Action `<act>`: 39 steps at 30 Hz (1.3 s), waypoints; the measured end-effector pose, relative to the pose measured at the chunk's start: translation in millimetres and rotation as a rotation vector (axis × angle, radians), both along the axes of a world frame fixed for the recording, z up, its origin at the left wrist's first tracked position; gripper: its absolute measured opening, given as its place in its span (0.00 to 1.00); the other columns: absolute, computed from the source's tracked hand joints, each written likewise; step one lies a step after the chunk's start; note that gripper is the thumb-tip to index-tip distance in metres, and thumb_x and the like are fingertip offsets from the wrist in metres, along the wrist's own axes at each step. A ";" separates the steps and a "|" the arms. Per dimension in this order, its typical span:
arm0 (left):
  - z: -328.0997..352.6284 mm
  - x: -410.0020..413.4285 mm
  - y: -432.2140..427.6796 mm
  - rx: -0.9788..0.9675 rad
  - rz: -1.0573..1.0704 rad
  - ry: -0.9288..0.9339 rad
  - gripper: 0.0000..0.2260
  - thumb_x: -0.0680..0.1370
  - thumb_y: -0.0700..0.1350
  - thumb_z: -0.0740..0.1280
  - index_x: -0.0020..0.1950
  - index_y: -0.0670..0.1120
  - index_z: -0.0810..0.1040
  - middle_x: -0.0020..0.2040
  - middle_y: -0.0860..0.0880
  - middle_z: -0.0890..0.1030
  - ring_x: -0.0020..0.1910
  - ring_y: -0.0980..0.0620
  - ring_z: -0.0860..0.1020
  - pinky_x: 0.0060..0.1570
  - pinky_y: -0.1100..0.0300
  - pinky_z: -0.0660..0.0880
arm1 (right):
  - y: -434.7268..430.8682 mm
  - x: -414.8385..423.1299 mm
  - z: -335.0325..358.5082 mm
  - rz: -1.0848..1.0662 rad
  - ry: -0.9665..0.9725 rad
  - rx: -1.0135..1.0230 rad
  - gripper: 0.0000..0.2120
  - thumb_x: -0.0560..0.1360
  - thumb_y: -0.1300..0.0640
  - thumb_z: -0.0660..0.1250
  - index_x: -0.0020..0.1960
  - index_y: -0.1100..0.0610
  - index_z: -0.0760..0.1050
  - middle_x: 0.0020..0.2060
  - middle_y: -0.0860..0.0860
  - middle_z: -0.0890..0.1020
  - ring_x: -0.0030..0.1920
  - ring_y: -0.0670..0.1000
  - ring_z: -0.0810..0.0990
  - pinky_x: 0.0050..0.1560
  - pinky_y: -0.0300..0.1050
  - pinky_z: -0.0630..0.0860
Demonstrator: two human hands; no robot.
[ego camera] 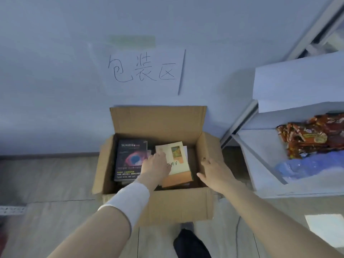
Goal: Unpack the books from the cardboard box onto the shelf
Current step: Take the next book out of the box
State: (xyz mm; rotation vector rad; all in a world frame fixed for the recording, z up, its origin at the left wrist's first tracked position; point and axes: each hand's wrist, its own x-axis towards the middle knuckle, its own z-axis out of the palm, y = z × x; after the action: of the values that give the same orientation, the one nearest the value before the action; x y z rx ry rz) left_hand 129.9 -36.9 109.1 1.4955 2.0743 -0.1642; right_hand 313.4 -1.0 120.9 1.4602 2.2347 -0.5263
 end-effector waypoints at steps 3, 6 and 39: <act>-46.0 9.8 5.1 -0.141 0.171 -0.138 0.22 0.79 0.50 0.61 0.71 0.45 0.66 0.64 0.44 0.75 0.62 0.44 0.75 0.59 0.50 0.74 | 31.4 6.7 -42.9 -0.047 0.015 -0.171 0.25 0.80 0.47 0.55 0.72 0.58 0.62 0.69 0.56 0.69 0.67 0.56 0.70 0.64 0.49 0.69; -92.1 11.8 7.3 -0.263 0.308 -0.219 0.23 0.79 0.50 0.61 0.71 0.43 0.64 0.66 0.44 0.74 0.65 0.45 0.74 0.62 0.50 0.73 | 55.2 3.0 -82.7 -0.051 0.037 -0.234 0.25 0.79 0.47 0.56 0.72 0.58 0.63 0.68 0.55 0.71 0.66 0.55 0.72 0.65 0.49 0.70; -336.6 -59.8 142.4 -0.163 1.192 -0.777 0.22 0.77 0.43 0.67 0.69 0.38 0.69 0.62 0.40 0.79 0.59 0.42 0.78 0.57 0.50 0.75 | 116.2 -22.4 -347.8 -1.018 0.339 -0.676 0.29 0.70 0.59 0.73 0.68 0.62 0.67 0.65 0.58 0.75 0.64 0.57 0.73 0.51 0.43 0.68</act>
State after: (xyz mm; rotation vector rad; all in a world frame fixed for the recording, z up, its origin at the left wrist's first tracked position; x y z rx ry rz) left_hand 70.1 105.5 -227.5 -0.0031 1.8443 0.5899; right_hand 291.0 115.2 -226.8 2.0756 1.0850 -1.7224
